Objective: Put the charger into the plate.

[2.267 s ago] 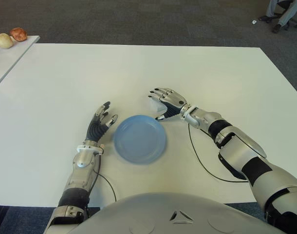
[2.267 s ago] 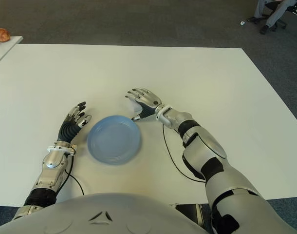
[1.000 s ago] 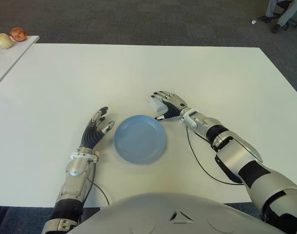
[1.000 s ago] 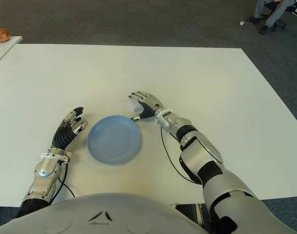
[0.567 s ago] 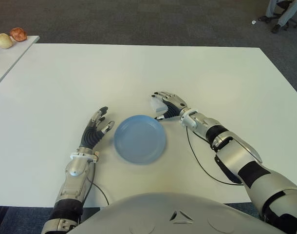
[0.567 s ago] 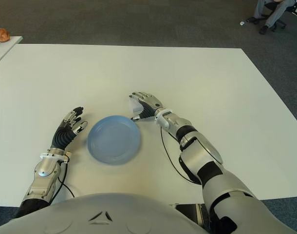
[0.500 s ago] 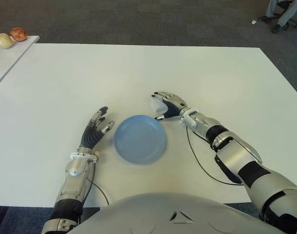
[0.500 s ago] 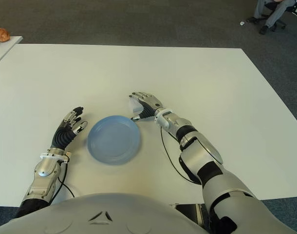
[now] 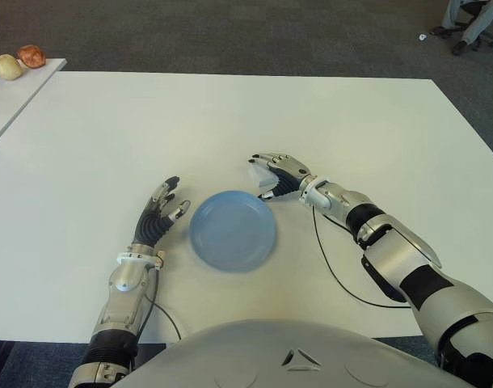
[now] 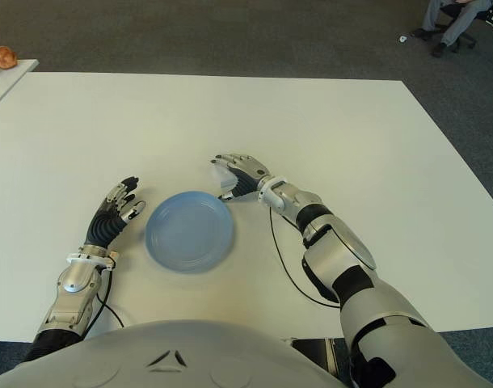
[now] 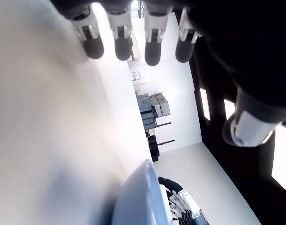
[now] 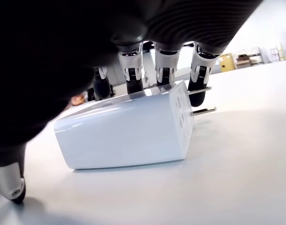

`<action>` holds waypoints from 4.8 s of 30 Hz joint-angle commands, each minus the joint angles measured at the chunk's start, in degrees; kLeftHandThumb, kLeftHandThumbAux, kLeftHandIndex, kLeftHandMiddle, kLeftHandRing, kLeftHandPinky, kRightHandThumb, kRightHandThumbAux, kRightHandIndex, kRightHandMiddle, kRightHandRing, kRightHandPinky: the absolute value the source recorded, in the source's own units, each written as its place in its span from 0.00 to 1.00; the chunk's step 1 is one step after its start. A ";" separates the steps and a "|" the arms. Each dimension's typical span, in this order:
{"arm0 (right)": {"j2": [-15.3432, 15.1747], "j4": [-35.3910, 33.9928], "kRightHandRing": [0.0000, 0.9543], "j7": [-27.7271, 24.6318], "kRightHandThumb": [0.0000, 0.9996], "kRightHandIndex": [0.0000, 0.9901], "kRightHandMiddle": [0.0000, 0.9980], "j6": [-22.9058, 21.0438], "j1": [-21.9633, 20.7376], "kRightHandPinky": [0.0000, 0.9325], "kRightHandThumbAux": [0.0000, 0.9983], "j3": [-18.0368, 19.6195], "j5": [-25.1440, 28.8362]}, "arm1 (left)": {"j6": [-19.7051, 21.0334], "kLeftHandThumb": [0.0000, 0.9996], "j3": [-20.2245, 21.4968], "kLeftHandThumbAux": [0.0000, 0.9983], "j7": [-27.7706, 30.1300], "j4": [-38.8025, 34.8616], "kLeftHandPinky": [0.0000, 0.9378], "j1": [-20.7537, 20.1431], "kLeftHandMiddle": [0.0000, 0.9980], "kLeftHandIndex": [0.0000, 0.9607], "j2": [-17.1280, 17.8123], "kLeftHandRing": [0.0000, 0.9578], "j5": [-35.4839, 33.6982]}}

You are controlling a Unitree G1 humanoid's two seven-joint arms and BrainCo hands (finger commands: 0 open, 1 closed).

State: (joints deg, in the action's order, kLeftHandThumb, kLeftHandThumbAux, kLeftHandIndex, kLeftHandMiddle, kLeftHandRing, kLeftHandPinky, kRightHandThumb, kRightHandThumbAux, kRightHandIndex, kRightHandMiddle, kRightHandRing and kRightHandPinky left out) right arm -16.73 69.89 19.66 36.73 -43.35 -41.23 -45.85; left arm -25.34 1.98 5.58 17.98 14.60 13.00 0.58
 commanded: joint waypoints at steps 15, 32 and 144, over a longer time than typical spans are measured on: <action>-4.20 -1.51 0.11 -4.25 0.00 0.00 0.08 0.69 -0.65 0.15 0.54 -0.44 -1.87 | 4.98 0.00 -0.08 0.55 0.97 1.92 0.07 2.95 0.11 0.11 -0.01 0.09 0.26; -4.63 -1.59 0.11 -3.00 0.00 0.00 0.08 0.80 -0.68 0.16 0.56 -0.51 -2.38 | 5.37 0.00 -0.19 0.57 1.17 1.27 0.06 3.25 0.10 0.11 0.11 0.08 0.33; -17.59 -10.56 0.16 8.32 0.00 0.04 0.16 8.27 1.40 0.17 0.56 -6.42 -14.88 | 7.52 0.00 -0.62 0.57 0.50 -0.46 0.07 3.07 0.09 0.08 -0.59 0.07 1.33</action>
State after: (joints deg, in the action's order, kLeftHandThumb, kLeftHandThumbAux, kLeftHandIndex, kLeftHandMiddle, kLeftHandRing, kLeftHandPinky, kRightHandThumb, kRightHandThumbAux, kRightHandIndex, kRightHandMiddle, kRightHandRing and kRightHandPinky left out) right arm -33.74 59.32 28.05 44.50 -42.21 -46.70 -59.29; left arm -21.90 1.77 5.62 14.67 15.58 12.65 1.11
